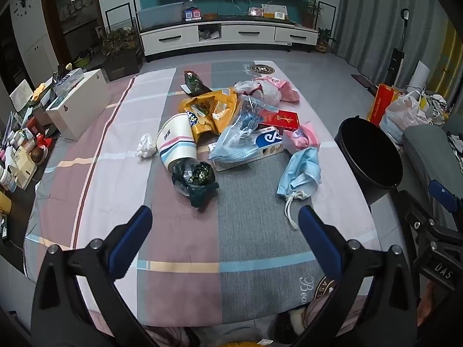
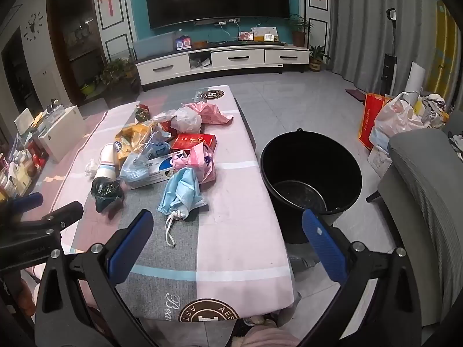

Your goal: Collect trash

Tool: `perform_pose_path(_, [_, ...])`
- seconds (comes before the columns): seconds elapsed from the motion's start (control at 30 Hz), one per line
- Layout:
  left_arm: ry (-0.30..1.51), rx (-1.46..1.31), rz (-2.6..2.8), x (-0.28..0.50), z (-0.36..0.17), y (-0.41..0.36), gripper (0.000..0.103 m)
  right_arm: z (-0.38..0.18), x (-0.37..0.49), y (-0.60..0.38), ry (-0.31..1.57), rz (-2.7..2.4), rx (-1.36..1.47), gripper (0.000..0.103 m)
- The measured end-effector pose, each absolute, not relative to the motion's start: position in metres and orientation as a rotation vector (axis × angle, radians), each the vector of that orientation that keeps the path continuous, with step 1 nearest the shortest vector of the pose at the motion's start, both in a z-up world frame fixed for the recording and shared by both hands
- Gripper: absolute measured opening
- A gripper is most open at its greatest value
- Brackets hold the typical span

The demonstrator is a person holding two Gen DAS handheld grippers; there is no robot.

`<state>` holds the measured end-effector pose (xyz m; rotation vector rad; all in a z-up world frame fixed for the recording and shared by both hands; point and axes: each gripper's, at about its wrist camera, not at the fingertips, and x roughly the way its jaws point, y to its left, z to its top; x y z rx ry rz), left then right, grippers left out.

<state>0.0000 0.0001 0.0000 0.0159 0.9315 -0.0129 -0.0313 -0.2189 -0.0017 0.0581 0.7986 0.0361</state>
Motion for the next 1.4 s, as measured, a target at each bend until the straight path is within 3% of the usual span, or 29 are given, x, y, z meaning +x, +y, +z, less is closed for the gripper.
perform_pose_path(1.4, [0.923,0.058,-0.018,-0.002,0.000,-0.006,0.100,-0.004,-0.029,-0.221,0.805,0.027,0.053,0.100])
